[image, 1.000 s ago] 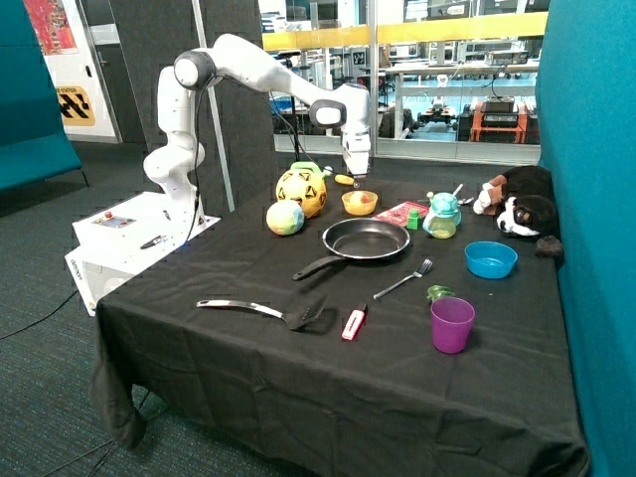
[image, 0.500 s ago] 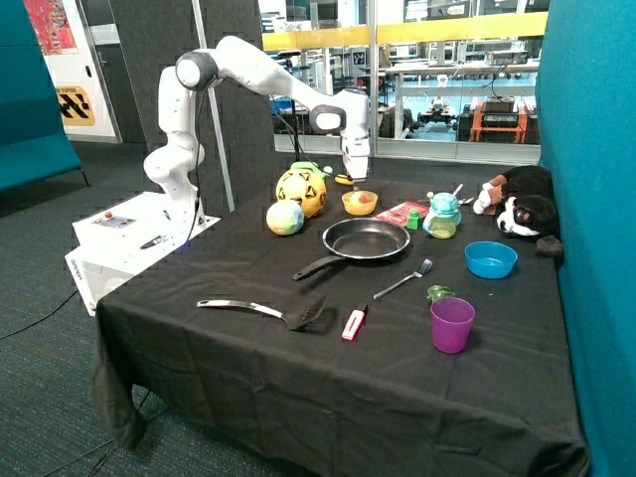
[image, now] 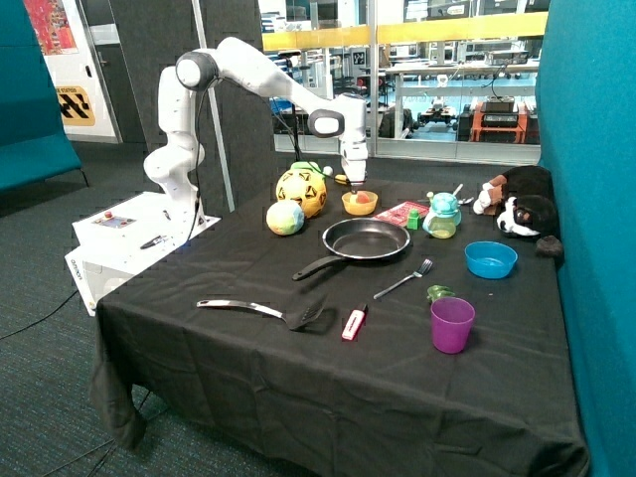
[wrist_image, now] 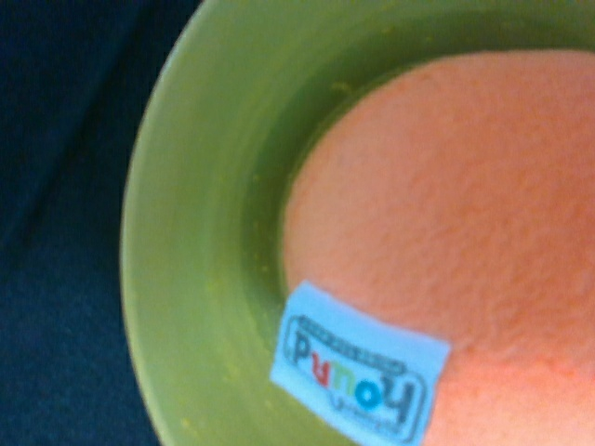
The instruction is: Sort the balls from left to right in order of size
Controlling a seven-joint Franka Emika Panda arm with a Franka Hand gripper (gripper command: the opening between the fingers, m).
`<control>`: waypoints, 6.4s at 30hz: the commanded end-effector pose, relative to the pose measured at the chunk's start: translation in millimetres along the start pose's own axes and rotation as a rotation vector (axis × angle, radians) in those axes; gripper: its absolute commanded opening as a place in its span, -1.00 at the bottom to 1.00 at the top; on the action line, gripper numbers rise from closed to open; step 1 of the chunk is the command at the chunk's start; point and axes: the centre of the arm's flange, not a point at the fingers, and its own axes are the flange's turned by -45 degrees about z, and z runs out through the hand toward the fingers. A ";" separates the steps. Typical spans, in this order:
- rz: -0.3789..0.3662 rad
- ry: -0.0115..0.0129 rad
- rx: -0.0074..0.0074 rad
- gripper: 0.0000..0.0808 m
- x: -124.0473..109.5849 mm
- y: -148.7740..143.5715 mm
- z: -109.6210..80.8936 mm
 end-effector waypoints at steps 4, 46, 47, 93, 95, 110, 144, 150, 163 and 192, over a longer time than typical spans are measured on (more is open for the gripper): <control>-0.005 0.0036 -0.0018 0.08 0.2 -0.6 3.3; -0.009 0.0036 -0.0019 0.85 10.8 2.4 19.6; -0.008 0.0036 -0.0019 0.85 11.1 2.1 19.9; 0.000 0.0036 -0.0018 0.89 29.3 0.6 34.8; 0.000 0.0036 -0.0018 0.82 30.1 0.2 35.6; 0.006 0.0036 -0.0018 0.94 27.8 4.2 44.7; 0.012 0.0036 -0.0018 -1.00 27.2 4.1 42.3; 0.007 0.0036 -0.0018 -1.00 23.8 4.1 37.6; -0.007 0.0036 -0.0019 -1.00 15.5 12.2 4.5; -0.062 0.0035 -0.0020 -1.00 -37.8 41.2 -109.7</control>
